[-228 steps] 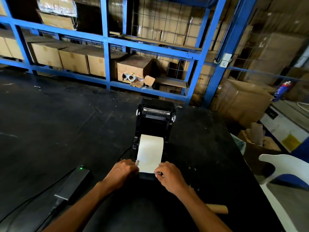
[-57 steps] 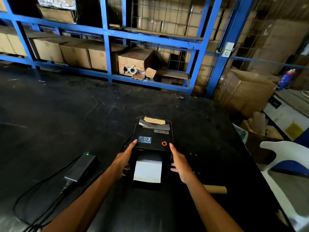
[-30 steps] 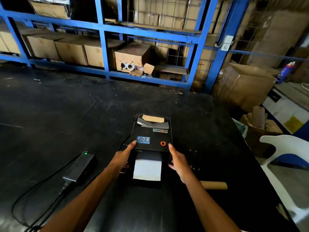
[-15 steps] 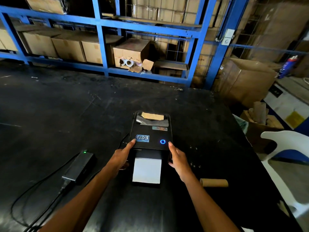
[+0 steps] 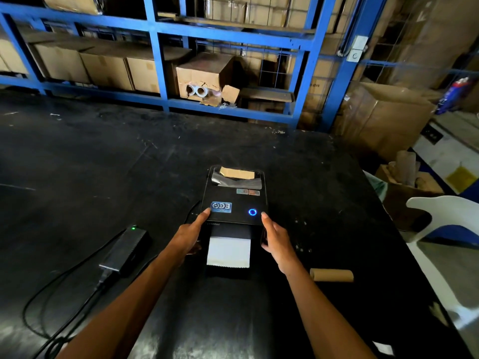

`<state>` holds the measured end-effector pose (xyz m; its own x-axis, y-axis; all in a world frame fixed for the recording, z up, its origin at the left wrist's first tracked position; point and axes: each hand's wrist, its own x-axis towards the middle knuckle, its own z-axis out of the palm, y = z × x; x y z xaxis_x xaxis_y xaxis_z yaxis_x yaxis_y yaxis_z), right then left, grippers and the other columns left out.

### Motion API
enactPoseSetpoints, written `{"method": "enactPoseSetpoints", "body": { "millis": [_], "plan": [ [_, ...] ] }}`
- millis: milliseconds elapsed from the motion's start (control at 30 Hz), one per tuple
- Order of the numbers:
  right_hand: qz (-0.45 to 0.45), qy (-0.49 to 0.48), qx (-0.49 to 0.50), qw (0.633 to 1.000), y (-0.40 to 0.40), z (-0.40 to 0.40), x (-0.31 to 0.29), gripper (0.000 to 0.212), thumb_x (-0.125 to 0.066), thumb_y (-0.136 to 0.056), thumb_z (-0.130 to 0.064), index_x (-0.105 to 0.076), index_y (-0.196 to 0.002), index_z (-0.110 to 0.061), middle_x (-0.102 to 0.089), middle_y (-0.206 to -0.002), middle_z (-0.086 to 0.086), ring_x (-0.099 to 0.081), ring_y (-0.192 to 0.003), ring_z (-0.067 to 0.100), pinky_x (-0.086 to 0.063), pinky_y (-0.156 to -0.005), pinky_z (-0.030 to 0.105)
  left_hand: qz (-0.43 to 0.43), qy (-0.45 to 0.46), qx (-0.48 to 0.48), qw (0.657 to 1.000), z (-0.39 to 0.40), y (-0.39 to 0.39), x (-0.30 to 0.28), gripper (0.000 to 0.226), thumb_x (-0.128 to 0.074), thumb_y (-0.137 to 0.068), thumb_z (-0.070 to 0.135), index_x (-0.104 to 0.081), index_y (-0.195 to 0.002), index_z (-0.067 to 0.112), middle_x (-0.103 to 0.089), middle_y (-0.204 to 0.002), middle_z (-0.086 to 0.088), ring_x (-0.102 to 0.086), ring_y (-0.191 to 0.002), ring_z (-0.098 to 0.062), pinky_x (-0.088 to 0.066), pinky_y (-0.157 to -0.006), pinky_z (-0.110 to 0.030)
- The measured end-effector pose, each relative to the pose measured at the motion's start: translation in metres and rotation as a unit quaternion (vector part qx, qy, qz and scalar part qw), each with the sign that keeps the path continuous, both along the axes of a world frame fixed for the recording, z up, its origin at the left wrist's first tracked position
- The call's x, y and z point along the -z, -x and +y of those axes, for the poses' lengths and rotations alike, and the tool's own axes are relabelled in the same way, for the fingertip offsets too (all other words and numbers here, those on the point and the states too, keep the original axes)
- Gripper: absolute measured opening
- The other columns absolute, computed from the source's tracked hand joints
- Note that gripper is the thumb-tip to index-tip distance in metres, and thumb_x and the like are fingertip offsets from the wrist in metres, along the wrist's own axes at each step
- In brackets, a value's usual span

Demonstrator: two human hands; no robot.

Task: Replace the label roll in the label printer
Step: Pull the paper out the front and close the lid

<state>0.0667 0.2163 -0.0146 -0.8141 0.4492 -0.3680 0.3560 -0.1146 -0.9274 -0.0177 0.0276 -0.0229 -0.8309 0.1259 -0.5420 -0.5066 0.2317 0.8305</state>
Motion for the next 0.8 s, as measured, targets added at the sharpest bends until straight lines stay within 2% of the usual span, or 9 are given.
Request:
{"method": "enactPoseSetpoints", "body": {
  "millis": [100,233,333,400,467,533,800],
  "plan": [
    [-0.008,-0.001,0.002,1.0,-0.0007,-0.0016,-0.0011,0.057,-0.047,-0.092,-0.051,-0.045,-0.138,-0.018,-0.045,-0.143,0.008,-0.044,-0.128,0.029,-0.041,-0.105,0.049,0.001,0.001,-0.001,1.0,0.0008,-0.0004,-0.001,0.068,-0.057,-0.075,0.069,-0.056,-0.11,0.011,-0.06,-0.102,-0.008,-0.061,-0.098,-0.029,-0.05,-0.094,-0.043],
    [-0.009,0.006,0.006,1.0,-0.0005,-0.0023,-0.0019,0.056,-0.047,-0.093,-0.049,-0.044,-0.139,-0.018,-0.043,-0.145,0.008,-0.041,-0.132,0.029,-0.04,-0.106,0.049,-0.004,0.006,-0.001,1.0,0.0002,-0.0002,0.0003,0.083,-0.056,-0.073,0.071,-0.053,-0.123,0.005,-0.058,-0.113,-0.012,-0.06,-0.104,-0.032,-0.049,-0.096,-0.045],
    [-0.017,0.015,0.014,1.0,-0.001,-0.0014,-0.0011,0.053,-0.048,-0.093,-0.048,-0.05,-0.133,-0.013,-0.055,-0.129,0.007,-0.048,-0.124,0.029,-0.043,-0.105,0.047,-0.019,-0.004,0.003,1.0,-0.0012,-0.0001,-0.0005,0.092,-0.057,-0.069,0.074,-0.051,-0.129,0.004,-0.059,-0.122,-0.013,-0.059,-0.107,-0.032,-0.048,-0.098,-0.045],
    [-0.019,0.018,0.021,0.999,-0.0016,-0.0015,-0.0009,0.051,-0.049,-0.093,-0.049,-0.055,-0.126,-0.011,-0.06,-0.112,0.005,-0.055,-0.108,0.025,-0.045,-0.101,0.045,-0.025,-0.005,0.006,1.0,-0.0019,-0.0006,-0.0021,0.095,-0.057,-0.068,0.075,-0.048,-0.132,0.005,-0.057,-0.129,-0.015,-0.058,-0.11,-0.033,-0.047,-0.098,-0.045],
    [-0.017,0.021,0.024,0.999,-0.0012,-0.0016,-0.0001,0.05,-0.049,-0.092,-0.049,-0.056,-0.124,-0.011,-0.055,-0.1,0.001,-0.051,-0.096,0.017,-0.046,-0.101,0.045,-0.029,-0.006,0.009,1.0,-0.0026,-0.0006,-0.0035,0.096,-0.057,-0.068,0.075,-0.047,-0.133,0.005,-0.056,-0.13,-0.016,-0.057,-0.111,-0.034,-0.047,-0.099,-0.046],
    [-0.017,0.025,0.027,0.999,-0.0006,-0.0016,0.0014,0.049,-0.049,-0.093,-0.049,-0.056,-0.123,-0.012,-0.052,-0.092,-0.004,-0.049,-0.094,0.015,-0.045,-0.101,0.044,-0.033,-0.006,0.017,0.999,-0.0031,-0.0006,-0.0049,0.096,-0.056,-0.069,0.075,-0.045,-0.134,0.006,-0.055,-0.131,-0.017,-0.056,-0.112,-0.033,-0.046,-0.099,-0.047],
    [-0.011,0.03,0.023,0.999,-0.0011,-0.0021,0.0031,0.048,-0.048,-0.093,-0.049,-0.056,-0.124,-0.013,-0.051,-0.1,-0.001,-0.048,-0.096,0.014,-0.044,-0.102,0.044,-0.035,-0.026,0.027,0.999,-0.0039,0.0,-0.006,0.091,-0.057,-0.073,0.07,-0.043,-0.136,0.007,-0.054,-0.13,-0.016,-0.055,-0.111,-0.032,-0.047,-0.097,-0.045]
  ]
}}
